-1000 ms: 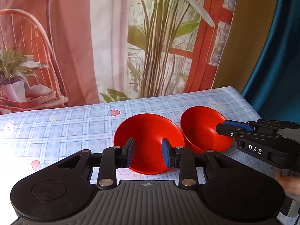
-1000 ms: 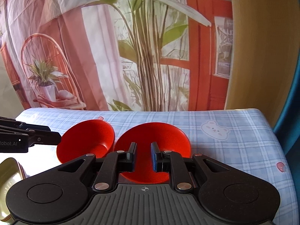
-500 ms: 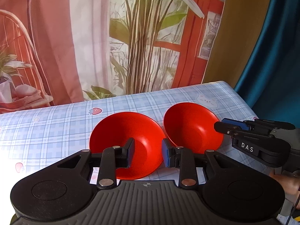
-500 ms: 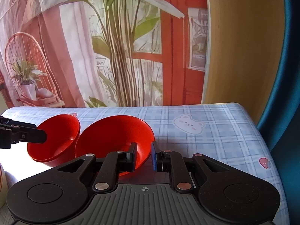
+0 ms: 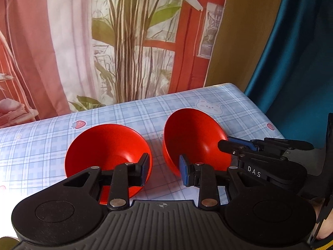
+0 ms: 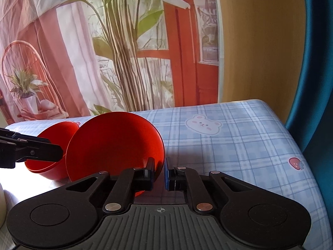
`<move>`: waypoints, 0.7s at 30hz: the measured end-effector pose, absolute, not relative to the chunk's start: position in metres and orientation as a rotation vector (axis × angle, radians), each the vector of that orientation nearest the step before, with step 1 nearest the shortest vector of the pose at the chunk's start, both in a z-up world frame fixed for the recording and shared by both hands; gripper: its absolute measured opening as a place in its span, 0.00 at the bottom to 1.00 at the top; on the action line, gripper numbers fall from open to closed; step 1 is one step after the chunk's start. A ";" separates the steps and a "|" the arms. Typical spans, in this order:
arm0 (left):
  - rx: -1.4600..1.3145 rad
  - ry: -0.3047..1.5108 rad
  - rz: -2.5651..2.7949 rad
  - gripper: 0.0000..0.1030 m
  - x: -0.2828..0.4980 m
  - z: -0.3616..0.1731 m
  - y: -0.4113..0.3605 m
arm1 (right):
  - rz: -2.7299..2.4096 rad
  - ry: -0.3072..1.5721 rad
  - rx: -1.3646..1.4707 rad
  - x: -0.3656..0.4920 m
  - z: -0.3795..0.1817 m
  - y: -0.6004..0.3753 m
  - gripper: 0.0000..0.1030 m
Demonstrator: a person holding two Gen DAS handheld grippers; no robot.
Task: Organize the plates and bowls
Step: 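Close the left gripper on the rim of the two nested bowls, then lift the nested bowls with the left gripper and lower into the third bowl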
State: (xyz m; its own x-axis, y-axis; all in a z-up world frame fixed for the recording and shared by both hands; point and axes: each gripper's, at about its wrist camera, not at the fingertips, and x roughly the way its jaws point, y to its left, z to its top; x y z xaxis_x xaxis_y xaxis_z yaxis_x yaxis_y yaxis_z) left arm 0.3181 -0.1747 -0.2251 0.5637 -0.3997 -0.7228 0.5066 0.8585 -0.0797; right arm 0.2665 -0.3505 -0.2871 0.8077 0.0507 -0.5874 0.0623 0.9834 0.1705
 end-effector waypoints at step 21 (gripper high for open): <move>0.214 0.803 -0.550 0.25 0.315 -0.231 -0.194 | 0.001 0.592 0.258 0.253 -0.280 -0.356 0.08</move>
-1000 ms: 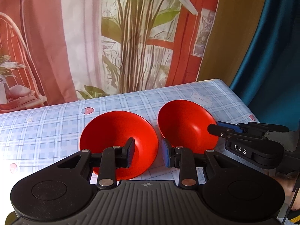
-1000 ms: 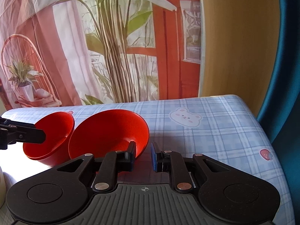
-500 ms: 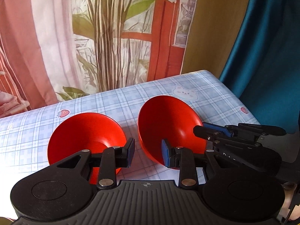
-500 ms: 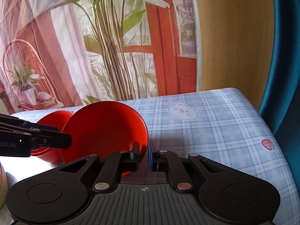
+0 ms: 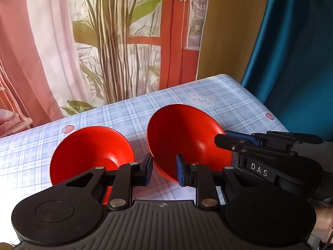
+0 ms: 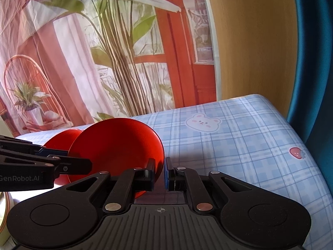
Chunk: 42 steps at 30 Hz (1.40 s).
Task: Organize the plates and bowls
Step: 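Lift the nested bowls with the left gripper and lower into the third bowl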
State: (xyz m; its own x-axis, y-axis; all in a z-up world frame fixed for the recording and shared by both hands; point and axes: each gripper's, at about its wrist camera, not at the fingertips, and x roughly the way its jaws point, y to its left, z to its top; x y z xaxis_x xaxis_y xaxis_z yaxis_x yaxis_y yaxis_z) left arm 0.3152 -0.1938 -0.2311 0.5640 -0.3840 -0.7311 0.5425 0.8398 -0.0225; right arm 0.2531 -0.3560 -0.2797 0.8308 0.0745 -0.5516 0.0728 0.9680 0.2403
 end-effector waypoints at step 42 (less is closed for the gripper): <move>0.079 0.728 -0.466 0.25 0.308 -0.183 -0.091 | 0.107 0.580 0.121 0.268 -0.222 -0.248 0.09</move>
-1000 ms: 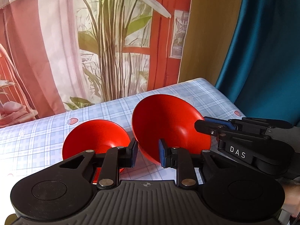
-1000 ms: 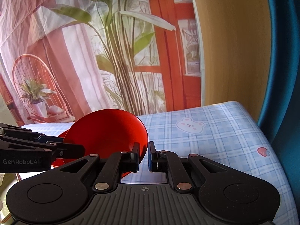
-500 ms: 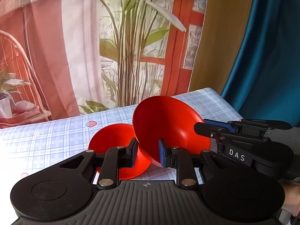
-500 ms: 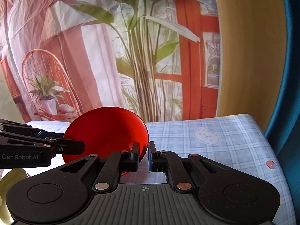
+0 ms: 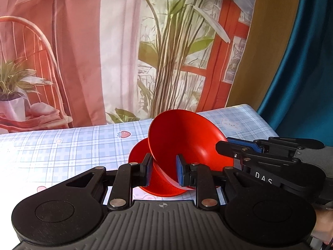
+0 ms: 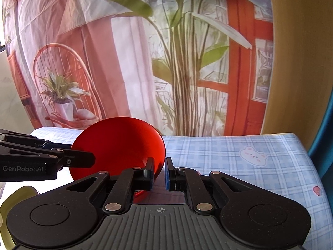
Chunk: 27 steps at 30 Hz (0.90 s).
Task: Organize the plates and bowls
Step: 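Lift the nested bowls with the left gripper and lower into the third bowl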
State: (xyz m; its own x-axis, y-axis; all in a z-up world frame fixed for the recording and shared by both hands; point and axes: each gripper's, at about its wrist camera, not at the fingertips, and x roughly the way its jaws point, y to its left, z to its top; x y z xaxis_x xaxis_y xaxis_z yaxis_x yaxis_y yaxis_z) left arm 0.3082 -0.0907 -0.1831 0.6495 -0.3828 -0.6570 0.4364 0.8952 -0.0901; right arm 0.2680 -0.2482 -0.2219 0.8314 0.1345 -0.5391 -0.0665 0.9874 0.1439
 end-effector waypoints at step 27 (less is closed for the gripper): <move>0.034 0.753 -0.442 0.25 0.340 -0.201 -0.069 | 0.115 0.636 0.105 0.310 -0.242 -0.222 0.09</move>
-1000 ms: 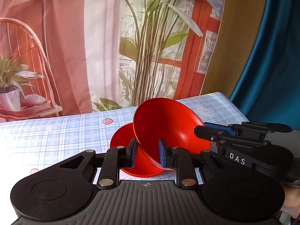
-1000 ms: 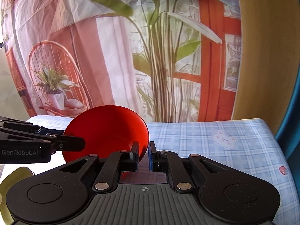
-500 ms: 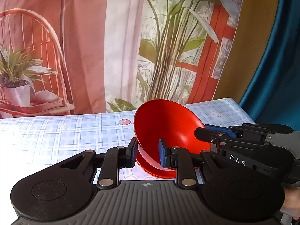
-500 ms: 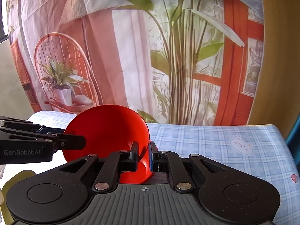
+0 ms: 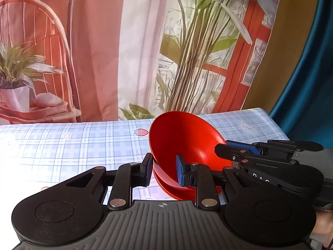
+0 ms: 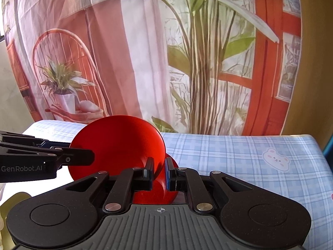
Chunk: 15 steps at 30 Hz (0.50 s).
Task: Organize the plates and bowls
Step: 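Lift the nested bowls with the left gripper and lower into the third bowl, then lift the three nested red bowls with the left gripper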
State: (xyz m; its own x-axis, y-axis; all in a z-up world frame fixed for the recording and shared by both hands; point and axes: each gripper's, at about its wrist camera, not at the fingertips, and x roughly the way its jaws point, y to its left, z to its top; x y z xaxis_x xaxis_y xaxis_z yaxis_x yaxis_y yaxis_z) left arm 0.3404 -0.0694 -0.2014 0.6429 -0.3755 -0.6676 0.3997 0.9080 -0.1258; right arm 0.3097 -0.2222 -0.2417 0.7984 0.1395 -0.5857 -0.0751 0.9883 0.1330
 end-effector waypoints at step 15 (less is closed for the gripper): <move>0.067 0.796 -0.458 0.25 0.347 -0.220 -0.081 | 0.101 0.664 0.100 0.314 -0.260 -0.231 0.09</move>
State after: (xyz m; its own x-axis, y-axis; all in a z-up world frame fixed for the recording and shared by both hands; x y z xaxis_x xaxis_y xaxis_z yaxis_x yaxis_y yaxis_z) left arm 0.3468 -0.0807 -0.2203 0.6074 -0.3712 -0.7023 0.4211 0.9001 -0.1115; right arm 0.3141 -0.2313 -0.2601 0.7831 0.1254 -0.6092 -0.0617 0.9903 0.1246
